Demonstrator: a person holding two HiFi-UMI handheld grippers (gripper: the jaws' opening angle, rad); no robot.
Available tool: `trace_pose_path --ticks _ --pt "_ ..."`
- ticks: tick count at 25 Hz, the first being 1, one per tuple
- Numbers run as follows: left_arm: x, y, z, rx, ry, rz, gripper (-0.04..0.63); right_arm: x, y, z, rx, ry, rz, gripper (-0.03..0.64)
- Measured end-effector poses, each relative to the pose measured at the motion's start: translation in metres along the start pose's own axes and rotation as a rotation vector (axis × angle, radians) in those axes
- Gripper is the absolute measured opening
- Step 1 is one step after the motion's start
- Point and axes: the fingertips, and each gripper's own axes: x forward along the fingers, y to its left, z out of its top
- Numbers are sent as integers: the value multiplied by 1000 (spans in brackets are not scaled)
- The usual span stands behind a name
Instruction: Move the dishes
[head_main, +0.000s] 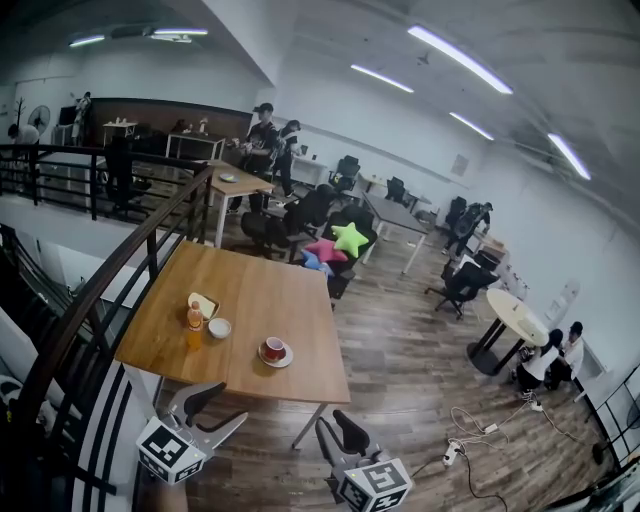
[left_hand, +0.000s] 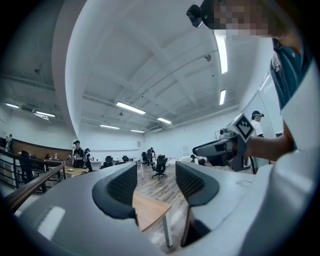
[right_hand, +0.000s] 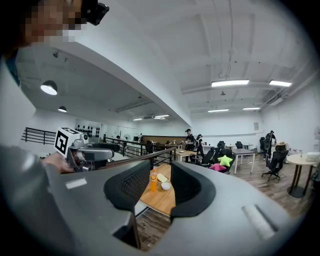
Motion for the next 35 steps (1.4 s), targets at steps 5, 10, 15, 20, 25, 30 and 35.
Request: trace_pose_path --ticks 5,10,15,20,25,30,35 --pt "12 11 -8 5 29 26 232 21 -16 -5 19 0 30 114" --pt "30 21 -14 24 71 81 232 48 -47 -11 43 -23 80 114" --pt "62 22 -21 32 111 144 232 69 -85 -16 67 -26 149 114" --pt "98 27 -28 32 144 192 232 94 -123 -21 82 -7 207 114" --pt "127 28 -33 34 169 244 232 111 -156 -25 91 -2 258 114" --pt "151 26 -28 43 193 292 232 123 -182 -21 104 -3 308 114" --pt "171 25 -24 63 210 329 232 132 -202 -19 117 -17 350 114"
